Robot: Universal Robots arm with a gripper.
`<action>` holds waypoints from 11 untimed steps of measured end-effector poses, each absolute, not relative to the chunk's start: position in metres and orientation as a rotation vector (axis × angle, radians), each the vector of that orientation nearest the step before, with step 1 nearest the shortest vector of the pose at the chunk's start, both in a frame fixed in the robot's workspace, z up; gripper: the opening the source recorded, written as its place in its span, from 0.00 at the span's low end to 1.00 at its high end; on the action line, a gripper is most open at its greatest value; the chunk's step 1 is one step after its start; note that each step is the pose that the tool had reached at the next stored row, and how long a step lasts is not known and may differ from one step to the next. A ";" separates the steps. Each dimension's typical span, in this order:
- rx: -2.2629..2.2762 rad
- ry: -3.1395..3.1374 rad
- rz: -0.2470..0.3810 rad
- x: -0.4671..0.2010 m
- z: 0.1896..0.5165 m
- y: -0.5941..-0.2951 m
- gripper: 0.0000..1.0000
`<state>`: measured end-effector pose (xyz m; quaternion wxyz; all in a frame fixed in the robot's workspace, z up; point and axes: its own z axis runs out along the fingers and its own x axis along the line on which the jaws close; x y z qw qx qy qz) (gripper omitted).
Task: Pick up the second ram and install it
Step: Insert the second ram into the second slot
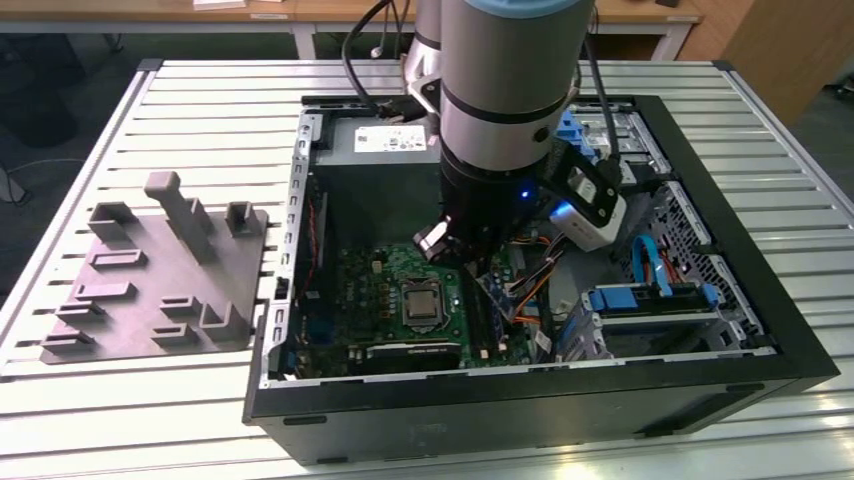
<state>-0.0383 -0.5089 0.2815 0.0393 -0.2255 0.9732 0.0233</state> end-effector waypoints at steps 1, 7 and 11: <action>-0.689 2.984 0.069 -0.038 0.281 -0.509 0.14; -0.675 2.989 0.059 -0.038 0.282 -0.509 0.14; -0.662 2.992 0.059 -0.038 0.282 -0.509 0.14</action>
